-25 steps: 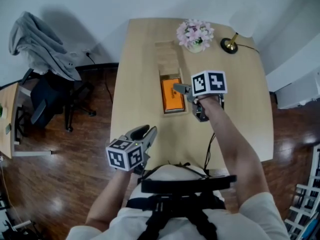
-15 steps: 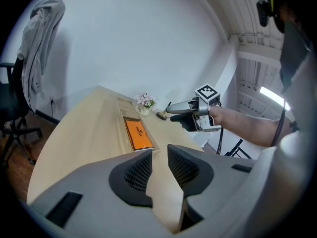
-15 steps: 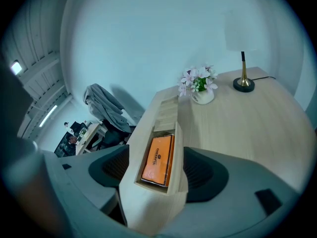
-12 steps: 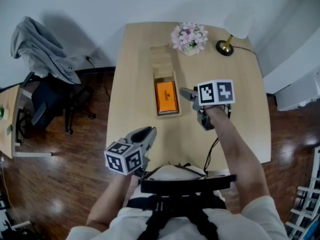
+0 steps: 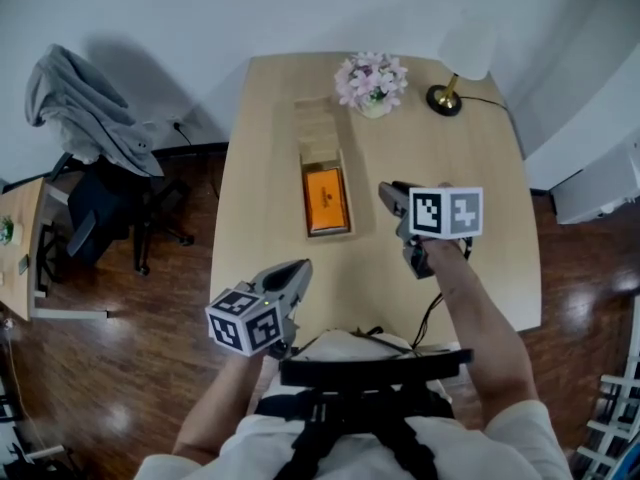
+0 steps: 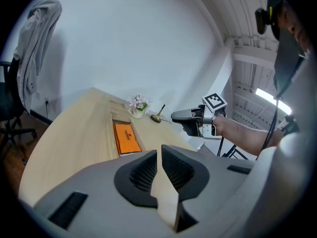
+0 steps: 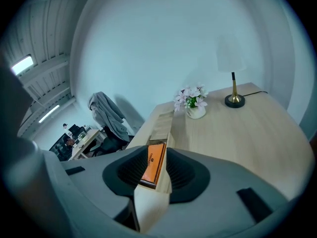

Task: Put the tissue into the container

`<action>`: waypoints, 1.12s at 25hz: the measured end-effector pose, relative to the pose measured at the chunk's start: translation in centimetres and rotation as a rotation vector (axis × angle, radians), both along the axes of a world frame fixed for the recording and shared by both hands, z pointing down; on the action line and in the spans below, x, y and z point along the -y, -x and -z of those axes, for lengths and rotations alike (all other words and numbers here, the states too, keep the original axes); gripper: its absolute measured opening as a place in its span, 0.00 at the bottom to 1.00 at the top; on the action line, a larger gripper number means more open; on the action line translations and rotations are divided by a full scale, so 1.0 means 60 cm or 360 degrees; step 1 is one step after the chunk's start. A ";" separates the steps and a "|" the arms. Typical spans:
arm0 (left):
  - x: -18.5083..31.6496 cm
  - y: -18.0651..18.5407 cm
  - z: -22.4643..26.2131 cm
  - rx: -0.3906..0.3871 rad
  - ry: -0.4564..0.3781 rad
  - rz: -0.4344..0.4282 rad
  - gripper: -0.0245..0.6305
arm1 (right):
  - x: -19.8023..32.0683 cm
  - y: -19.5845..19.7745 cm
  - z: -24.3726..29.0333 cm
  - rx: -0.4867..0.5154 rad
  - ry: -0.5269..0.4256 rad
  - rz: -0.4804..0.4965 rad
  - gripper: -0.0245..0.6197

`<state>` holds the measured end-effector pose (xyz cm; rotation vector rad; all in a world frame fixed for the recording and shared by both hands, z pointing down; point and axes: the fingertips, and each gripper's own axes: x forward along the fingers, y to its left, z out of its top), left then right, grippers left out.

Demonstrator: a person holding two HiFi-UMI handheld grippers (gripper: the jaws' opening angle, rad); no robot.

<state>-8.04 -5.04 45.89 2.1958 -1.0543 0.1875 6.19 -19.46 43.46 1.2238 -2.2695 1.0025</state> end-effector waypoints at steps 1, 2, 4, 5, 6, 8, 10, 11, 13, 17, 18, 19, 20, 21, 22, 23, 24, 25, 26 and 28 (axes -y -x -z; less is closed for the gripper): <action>-0.002 -0.004 0.001 -0.0005 0.0000 -0.0003 0.07 | -0.004 -0.008 0.000 0.0000 -0.0010 -0.0012 0.18; -0.004 -0.008 0.003 -0.0009 0.0000 -0.0002 0.07 | -0.009 -0.015 0.000 -0.0004 -0.0016 -0.0021 0.16; -0.006 -0.013 0.008 -0.0016 -0.0001 0.0003 0.04 | -0.016 -0.028 0.000 -0.0018 -0.0029 -0.0031 0.13; -0.006 -0.017 0.011 -0.0019 -0.0001 0.0003 0.04 | -0.019 -0.034 0.001 -0.0024 -0.0038 -0.0032 0.12; -0.007 -0.020 0.013 -0.0022 -0.0003 0.0000 0.04 | -0.023 -0.040 0.003 -0.0030 -0.0049 -0.0032 0.10; -0.008 -0.027 0.017 -0.0029 -0.0006 -0.0010 0.04 | -0.032 -0.052 0.005 -0.0044 -0.0071 -0.0034 0.09; -0.011 -0.034 0.020 -0.0038 -0.0010 -0.0018 0.04 | -0.043 -0.065 0.006 -0.0059 -0.0094 -0.0043 0.07; -0.012 -0.037 0.021 -0.0043 -0.0012 -0.0021 0.04 | -0.048 -0.071 0.007 -0.0062 -0.0106 -0.0050 0.05; -0.016 -0.042 0.024 -0.0051 -0.0013 -0.0025 0.04 | -0.059 -0.085 0.008 -0.0062 -0.0129 -0.0073 0.04; -0.023 -0.047 0.030 -0.0052 -0.0016 -0.0026 0.04 | -0.084 -0.106 0.013 -0.0049 -0.0178 -0.0097 0.04; -0.025 -0.048 0.032 -0.0056 -0.0015 -0.0027 0.04 | -0.092 -0.110 0.014 -0.0047 -0.0191 -0.0095 0.04; -0.028 -0.048 0.033 -0.0058 -0.0014 -0.0028 0.04 | -0.101 -0.113 0.015 -0.0049 -0.0206 -0.0093 0.04; -0.031 -0.049 0.034 -0.0059 -0.0011 -0.0030 0.04 | -0.110 -0.118 0.015 -0.0052 -0.0219 -0.0094 0.04; -0.035 -0.050 0.034 -0.0059 -0.0007 -0.0034 0.04 | -0.120 -0.123 0.014 -0.0056 -0.0229 -0.0097 0.04; -0.038 -0.051 0.034 -0.0059 -0.0003 -0.0038 0.04 | -0.130 -0.128 0.012 -0.0056 -0.0233 -0.0104 0.04; -0.041 -0.052 0.033 -0.0061 0.0001 -0.0042 0.04 | -0.139 -0.134 0.010 -0.0051 -0.0231 -0.0113 0.04; -0.043 -0.054 0.033 -0.0065 0.0007 -0.0046 0.04 | -0.147 -0.140 0.008 -0.0042 -0.0225 -0.0125 0.04; -0.045 -0.056 0.032 -0.0069 0.0014 -0.0049 0.04 | -0.154 -0.145 0.006 -0.0031 -0.0216 -0.0137 0.04; -0.046 -0.059 0.031 -0.0074 0.0022 -0.0052 0.04 | -0.161 -0.150 0.004 -0.0021 -0.0205 -0.0148 0.04; -0.051 -0.066 0.029 -0.0082 0.0037 -0.0064 0.04 | -0.175 -0.158 0.001 -0.0009 -0.0189 -0.0164 0.04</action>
